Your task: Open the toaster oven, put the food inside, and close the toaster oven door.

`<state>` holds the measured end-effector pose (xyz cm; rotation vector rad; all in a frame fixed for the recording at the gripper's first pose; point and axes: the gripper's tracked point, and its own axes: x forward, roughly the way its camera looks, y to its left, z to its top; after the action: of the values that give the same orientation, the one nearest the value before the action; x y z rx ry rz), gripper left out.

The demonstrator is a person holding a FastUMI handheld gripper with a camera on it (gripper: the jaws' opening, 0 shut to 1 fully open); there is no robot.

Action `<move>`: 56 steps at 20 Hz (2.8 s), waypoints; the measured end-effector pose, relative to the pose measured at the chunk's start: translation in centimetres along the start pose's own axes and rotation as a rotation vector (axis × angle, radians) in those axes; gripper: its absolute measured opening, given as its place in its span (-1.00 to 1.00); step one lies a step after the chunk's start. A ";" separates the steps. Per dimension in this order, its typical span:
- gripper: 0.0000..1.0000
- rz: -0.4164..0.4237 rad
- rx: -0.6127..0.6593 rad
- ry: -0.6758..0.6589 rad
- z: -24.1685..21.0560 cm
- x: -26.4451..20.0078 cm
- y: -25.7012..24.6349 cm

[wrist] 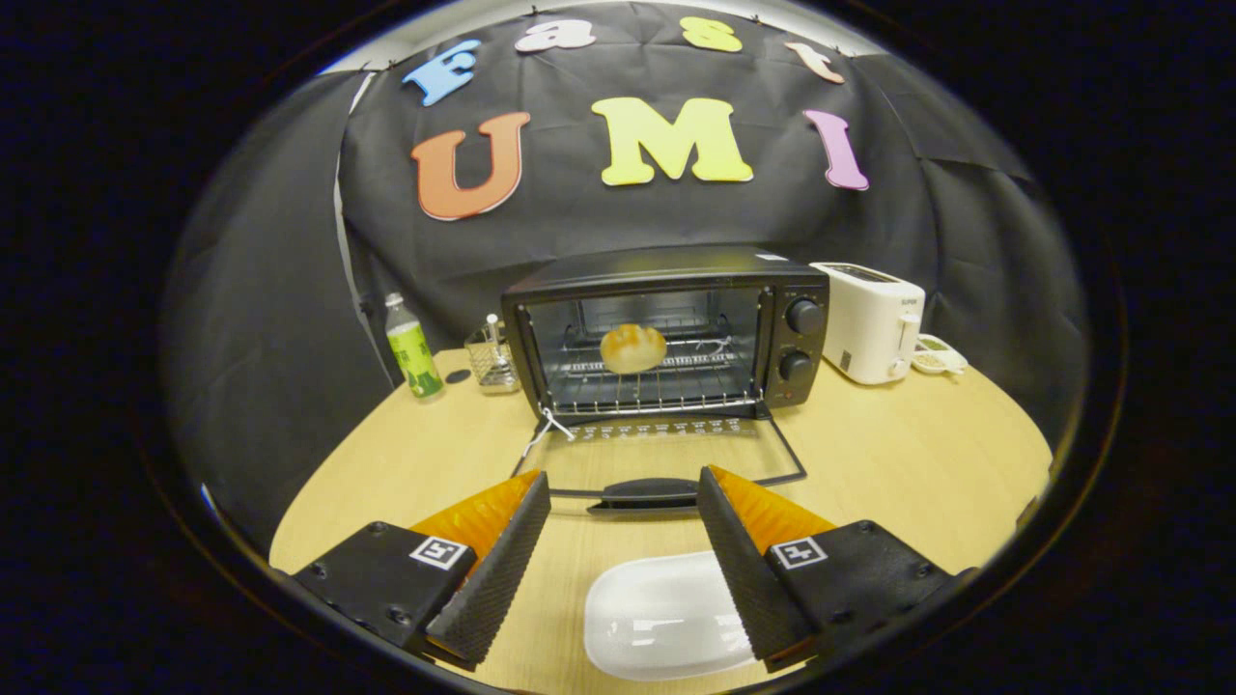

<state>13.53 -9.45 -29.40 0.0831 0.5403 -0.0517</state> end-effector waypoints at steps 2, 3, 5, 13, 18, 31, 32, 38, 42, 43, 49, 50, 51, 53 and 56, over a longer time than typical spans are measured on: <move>0.98 -0.032 -0.023 0.031 -0.6 0.4 -0.7; 0.98 -0.044 -0.030 0.051 -1.1 0.7 -0.9; 0.98 -0.059 -0.041 0.093 -1.9 1.4 -1.2; 0.98 -0.098 -0.112 0.283 -5.0 4.0 -1.6; 0.98 -0.073 -0.094 0.369 -6.9 6.2 -1.1; 0.99 -0.135 -0.045 0.314 -5.1 7.4 -1.5; 0.98 -0.133 -0.048 0.314 -5.0 7.3 -1.6; 0.98 -0.128 -0.048 0.222 -1.0 5.9 -1.1; 0.99 -0.123 -0.063 0.134 2.3 5.5 -0.8; 0.99 -0.122 -0.081 0.130 2.8 5.4 -0.8; 1.00 -0.106 -0.078 0.053 7.2 6.0 -0.8; 0.99 -0.102 -0.084 0.041 7.7 6.2 -0.8; 0.99 -0.098 -0.087 0.029 8.1 6.4 -0.7; 0.99 -0.091 -0.083 0.000 9.2 6.8 -0.8; 0.99 -0.082 -0.086 -0.038 10.5 7.6 -0.8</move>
<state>25.34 -11.41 -24.34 -0.0244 0.5076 -0.1099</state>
